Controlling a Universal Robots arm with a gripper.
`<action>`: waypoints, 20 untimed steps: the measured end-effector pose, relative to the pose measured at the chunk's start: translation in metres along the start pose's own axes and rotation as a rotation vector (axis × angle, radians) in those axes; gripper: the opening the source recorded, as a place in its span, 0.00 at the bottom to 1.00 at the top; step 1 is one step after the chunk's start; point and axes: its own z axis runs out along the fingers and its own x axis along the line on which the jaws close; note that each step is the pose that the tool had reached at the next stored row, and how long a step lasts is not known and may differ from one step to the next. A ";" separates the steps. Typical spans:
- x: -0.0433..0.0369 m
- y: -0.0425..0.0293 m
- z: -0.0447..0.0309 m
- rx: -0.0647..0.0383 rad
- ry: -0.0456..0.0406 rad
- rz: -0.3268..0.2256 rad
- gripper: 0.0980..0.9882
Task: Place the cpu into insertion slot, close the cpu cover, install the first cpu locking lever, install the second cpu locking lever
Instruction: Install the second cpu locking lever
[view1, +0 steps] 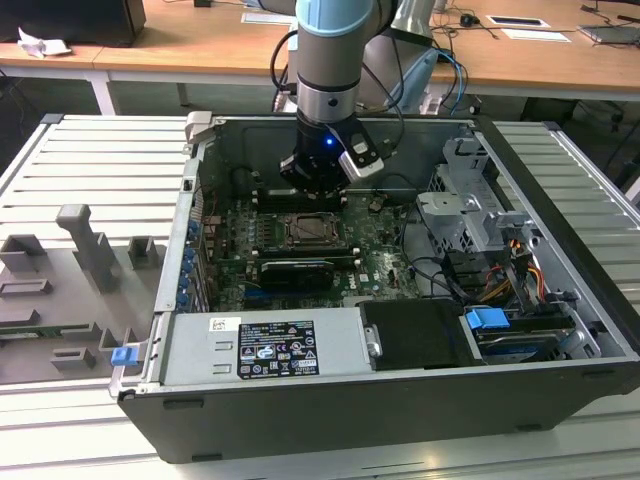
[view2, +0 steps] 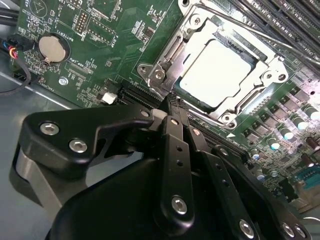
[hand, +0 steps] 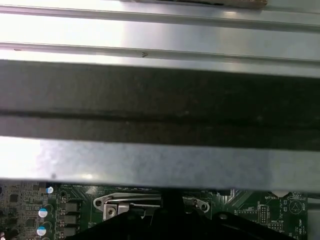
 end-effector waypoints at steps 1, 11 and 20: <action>0.0000 -0.0002 0.0000 0.000 0.0000 0.000 0.01; 0.0002 -0.0056 -0.0005 0.000 0.0001 0.000 0.01; 0.0005 -0.0110 -0.0010 0.000 0.0001 0.000 0.01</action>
